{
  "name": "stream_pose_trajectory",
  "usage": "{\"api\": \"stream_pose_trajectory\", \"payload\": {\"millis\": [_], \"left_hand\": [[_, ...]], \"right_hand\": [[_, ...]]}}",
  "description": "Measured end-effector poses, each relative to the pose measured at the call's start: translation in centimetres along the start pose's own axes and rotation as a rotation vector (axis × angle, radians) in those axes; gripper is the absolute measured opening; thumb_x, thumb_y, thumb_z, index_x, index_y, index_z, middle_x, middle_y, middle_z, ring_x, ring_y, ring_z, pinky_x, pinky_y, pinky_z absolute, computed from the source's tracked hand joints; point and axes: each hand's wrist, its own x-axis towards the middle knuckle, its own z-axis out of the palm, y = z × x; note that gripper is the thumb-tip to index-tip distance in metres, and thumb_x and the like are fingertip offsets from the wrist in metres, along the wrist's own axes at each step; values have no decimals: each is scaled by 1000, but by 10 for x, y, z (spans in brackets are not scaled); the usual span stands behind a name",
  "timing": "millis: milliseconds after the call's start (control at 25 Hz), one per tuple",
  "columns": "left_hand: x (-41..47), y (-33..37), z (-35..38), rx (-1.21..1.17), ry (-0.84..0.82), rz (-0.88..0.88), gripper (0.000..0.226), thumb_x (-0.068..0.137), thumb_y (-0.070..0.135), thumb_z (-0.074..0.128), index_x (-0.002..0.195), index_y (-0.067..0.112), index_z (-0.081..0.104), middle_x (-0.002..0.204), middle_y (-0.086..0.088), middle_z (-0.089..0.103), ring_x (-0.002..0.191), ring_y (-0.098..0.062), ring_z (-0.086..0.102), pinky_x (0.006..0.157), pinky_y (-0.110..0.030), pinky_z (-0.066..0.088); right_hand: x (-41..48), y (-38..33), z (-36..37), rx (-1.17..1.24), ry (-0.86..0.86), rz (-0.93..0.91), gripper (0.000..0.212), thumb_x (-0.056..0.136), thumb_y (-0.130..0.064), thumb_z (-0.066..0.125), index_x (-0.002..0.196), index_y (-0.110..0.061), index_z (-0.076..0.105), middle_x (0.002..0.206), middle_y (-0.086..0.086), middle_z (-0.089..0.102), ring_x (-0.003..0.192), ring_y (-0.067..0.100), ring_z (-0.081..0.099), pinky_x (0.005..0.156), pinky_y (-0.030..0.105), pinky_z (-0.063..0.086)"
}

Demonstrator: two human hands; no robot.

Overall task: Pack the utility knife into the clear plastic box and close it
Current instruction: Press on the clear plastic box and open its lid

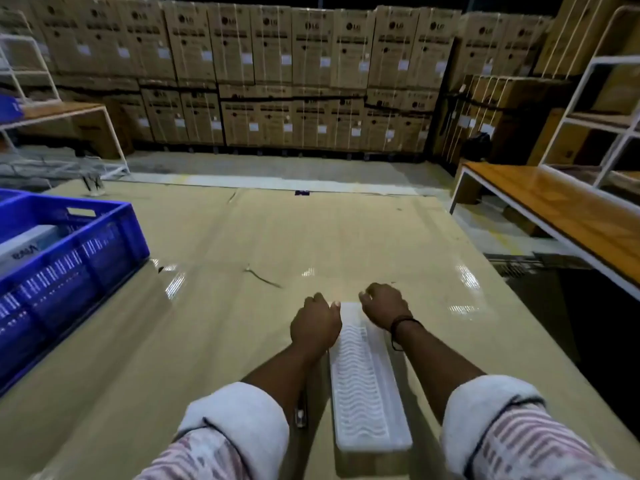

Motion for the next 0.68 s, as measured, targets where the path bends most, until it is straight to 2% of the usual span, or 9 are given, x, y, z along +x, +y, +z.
{"api": "stream_pose_trajectory", "payload": {"millis": [40, 160, 360, 520, 680], "left_hand": [[0, 0, 4, -29, -45, -48, 51, 103, 48, 35, 126, 6, 54, 127, -18, 62, 114, -37, 63, 90, -41, 50], [3, -2, 17, -146, -123, -152, 51, 104, 47, 37, 125, 4, 56, 130, -20, 62, 119, -38, 61, 94, -40, 48], [16, -1, 30, -330, -122, -221, 42, 106, 36, 41, 123, 2, 57, 130, -21, 63, 121, -39, 59, 94, -39, 47], [18, -2, 41, -420, -25, -220, 36, 106, 31, 42, 117, 2, 61, 123, -20, 67, 113, -37, 62, 86, -34, 45], [16, -6, 46, -466, 62, -172, 33, 104, 26, 46, 111, 1, 68, 114, -18, 72, 106, -35, 66, 85, -34, 47]], "right_hand": [[-2, 3, 7, 16, -58, 22, 40, 101, -37, 46, 120, -6, 65, 131, 19, 61, 122, 39, 56, 102, 44, 47], [-4, 10, 25, 97, -96, 69, 41, 102, -34, 45, 125, -3, 58, 134, 23, 56, 123, 41, 54, 103, 45, 46], [0, 10, 47, 372, 0, 217, 44, 102, -37, 46, 123, 1, 52, 131, 24, 58, 121, 41, 56, 102, 48, 46], [2, 8, 52, 293, 97, 198, 41, 101, -37, 48, 117, 0, 55, 125, 22, 58, 117, 41, 56, 97, 47, 48], [0, 9, 54, 220, 174, 167, 40, 100, -36, 49, 115, 0, 59, 121, 20, 59, 116, 39, 56, 95, 45, 48]]}}
